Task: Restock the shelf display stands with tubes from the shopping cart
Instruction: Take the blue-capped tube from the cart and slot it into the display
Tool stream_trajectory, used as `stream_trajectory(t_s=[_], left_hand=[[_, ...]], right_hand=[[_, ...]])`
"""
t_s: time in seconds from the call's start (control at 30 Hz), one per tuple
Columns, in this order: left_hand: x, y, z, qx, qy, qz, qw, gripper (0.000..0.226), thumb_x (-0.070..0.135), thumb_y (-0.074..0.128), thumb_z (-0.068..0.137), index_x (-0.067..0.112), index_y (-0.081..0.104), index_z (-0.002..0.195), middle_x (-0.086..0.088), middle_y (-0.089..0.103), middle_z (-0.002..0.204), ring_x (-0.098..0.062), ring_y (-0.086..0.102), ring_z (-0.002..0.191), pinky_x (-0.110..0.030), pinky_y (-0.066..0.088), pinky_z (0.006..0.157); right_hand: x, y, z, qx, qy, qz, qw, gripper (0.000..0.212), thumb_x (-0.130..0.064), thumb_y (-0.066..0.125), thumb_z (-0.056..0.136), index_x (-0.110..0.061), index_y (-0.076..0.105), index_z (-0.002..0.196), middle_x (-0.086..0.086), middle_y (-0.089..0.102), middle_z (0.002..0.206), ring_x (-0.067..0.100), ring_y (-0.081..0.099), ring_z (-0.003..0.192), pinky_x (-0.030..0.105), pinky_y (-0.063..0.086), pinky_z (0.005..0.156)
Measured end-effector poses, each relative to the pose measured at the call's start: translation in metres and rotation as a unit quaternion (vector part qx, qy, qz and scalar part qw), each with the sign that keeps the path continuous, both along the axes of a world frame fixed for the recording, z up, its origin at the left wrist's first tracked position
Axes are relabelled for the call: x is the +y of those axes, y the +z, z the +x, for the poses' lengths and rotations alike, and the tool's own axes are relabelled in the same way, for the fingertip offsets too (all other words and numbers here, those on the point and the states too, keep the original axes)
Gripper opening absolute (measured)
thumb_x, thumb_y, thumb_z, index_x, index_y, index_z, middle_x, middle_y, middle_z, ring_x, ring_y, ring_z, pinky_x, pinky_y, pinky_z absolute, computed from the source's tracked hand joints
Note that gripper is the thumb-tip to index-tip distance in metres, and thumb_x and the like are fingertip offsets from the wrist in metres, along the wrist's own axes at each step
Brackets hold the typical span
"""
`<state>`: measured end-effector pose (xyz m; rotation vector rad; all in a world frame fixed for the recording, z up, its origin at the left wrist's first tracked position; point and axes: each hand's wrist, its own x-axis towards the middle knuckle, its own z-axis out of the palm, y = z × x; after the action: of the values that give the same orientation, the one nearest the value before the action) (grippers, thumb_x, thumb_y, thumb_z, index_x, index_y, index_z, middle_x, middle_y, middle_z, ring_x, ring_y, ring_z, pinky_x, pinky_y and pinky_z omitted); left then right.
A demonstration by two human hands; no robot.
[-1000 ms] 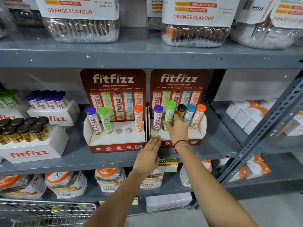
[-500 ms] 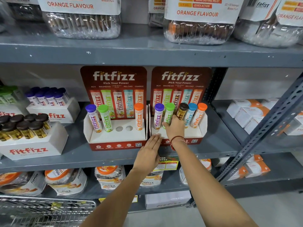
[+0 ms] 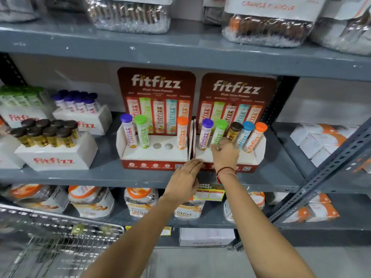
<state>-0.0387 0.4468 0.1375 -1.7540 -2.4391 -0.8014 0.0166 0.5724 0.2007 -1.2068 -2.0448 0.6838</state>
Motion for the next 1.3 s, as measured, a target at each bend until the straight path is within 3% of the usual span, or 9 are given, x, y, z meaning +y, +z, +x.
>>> stream_trajectory(t_s=[0.1, 0.23, 0.5, 0.8, 0.97, 1.07, 1.1, 1.2, 1.3], left_hand=[[-0.037, 0.001, -0.007, -0.020, 0.050, 0.038, 0.998, 0.047, 0.009, 0.055, 0.081, 0.010, 0.047, 0.128, -0.011, 0.054, 0.131, -0.027, 0.049, 0.119, -0.041, 0.045, 0.096], [-0.109, -0.006, -0.015, -0.056, 0.134, 0.053, 0.988, 0.038, 0.004, 0.058, 0.078, 0.007, 0.055, 0.116, -0.016, 0.063, 0.111, -0.036, 0.056, 0.104, -0.043, 0.051, 0.085], [-0.284, -0.047, 0.002, -0.156, 0.400, 0.006, 0.903, 0.036, 0.010, 0.057, 0.083, 0.008, 0.054, 0.119, -0.016, 0.062, 0.116, -0.034, 0.054, 0.108, -0.041, 0.047, 0.085], [-0.413, -0.096, 0.059, -0.245, 0.573, -0.053, 0.780, 0.029, 0.007, 0.057, 0.085, 0.004, 0.058, 0.114, -0.022, 0.062, 0.116, -0.039, 0.056, 0.107, -0.045, 0.046, 0.089], [-0.436, -0.116, 0.084, -0.218, 0.576, -0.116, 0.779, 0.026, 0.003, 0.061, 0.078, 0.002, 0.063, 0.104, -0.020, 0.067, 0.101, -0.038, 0.058, 0.098, -0.042, 0.046, 0.083], [-0.437, -0.124, 0.086, -0.197, 0.569, -0.151, 0.784, 0.022, 0.007, 0.062, 0.079, 0.005, 0.065, 0.100, -0.016, 0.069, 0.098, -0.035, 0.060, 0.098, -0.040, 0.042, 0.079], [-0.438, -0.126, 0.085, -0.189, 0.570, -0.154, 0.785, 0.021, 0.009, 0.061, 0.080, 0.006, 0.065, 0.100, -0.014, 0.069, 0.096, -0.033, 0.060, 0.098, -0.039, 0.041, 0.078], [-0.438, -0.133, 0.086, -0.165, 0.572, -0.159, 0.788, 0.017, 0.012, 0.057, 0.082, 0.008, 0.065, 0.097, -0.011, 0.070, 0.091, -0.031, 0.061, 0.096, -0.039, 0.040, 0.076], [-0.438, -0.138, 0.087, -0.151, 0.576, -0.165, 0.786, 0.017, 0.015, 0.053, 0.082, 0.010, 0.065, 0.093, -0.008, 0.071, 0.089, -0.030, 0.062, 0.094, -0.040, 0.038, 0.078]], right_hand=[[-0.033, -0.006, 0.002, 0.048, -0.022, 0.001, 0.999, 0.018, -0.019, 0.062, 0.084, -0.003, 0.066, 0.089, 0.021, 0.072, 0.085, 0.037, 0.067, 0.083, 0.035, 0.051, 0.069], [-0.094, -0.021, -0.019, 0.070, 0.090, -0.019, 0.993, 0.018, -0.018, 0.062, 0.084, -0.001, 0.067, 0.084, 0.016, 0.073, 0.082, 0.034, 0.068, 0.075, 0.030, 0.049, 0.067], [-0.252, -0.071, -0.071, -0.027, 0.362, -0.050, 0.930, 0.014, -0.021, 0.062, 0.082, -0.008, 0.066, 0.086, 0.012, 0.075, 0.079, 0.032, 0.067, 0.080, 0.031, 0.043, 0.073], [-0.393, -0.181, -0.075, -0.296, 0.584, -0.026, 0.755, 0.019, -0.025, 0.057, 0.086, -0.007, 0.062, 0.089, 0.019, 0.070, 0.091, 0.036, 0.064, 0.089, 0.039, 0.052, 0.069], [-0.440, -0.261, -0.065, -0.468, 0.628, -0.042, 0.621, 0.014, -0.017, 0.060, 0.086, -0.006, 0.063, 0.094, 0.020, 0.065, 0.111, 0.035, 0.063, 0.100, 0.037, 0.051, 0.081], [-0.454, -0.304, -0.057, -0.535, 0.639, -0.067, 0.549, 0.012, -0.012, 0.058, 0.085, -0.009, 0.056, 0.073, 0.026, 0.063, 0.102, 0.031, 0.063, 0.096, 0.035, 0.045, 0.073], [-0.458, -0.315, -0.055, -0.555, 0.638, -0.071, 0.530, 0.008, -0.011, 0.058, 0.084, -0.006, 0.056, 0.079, 0.028, 0.061, 0.101, 0.030, 0.062, 0.096, 0.035, 0.045, 0.073], [-0.466, -0.349, -0.051, -0.570, 0.625, -0.083, 0.527, 0.045, -0.011, 0.062, 0.083, 0.004, 0.048, 0.124, 0.028, 0.060, 0.117, 0.036, 0.059, 0.109, 0.040, 0.048, 0.087], [-0.472, -0.372, -0.048, -0.561, 0.619, -0.065, 0.546, 0.037, -0.015, 0.060, 0.086, 0.003, 0.054, 0.118, 0.025, 0.061, 0.120, 0.037, 0.058, 0.111, 0.038, 0.048, 0.085]])
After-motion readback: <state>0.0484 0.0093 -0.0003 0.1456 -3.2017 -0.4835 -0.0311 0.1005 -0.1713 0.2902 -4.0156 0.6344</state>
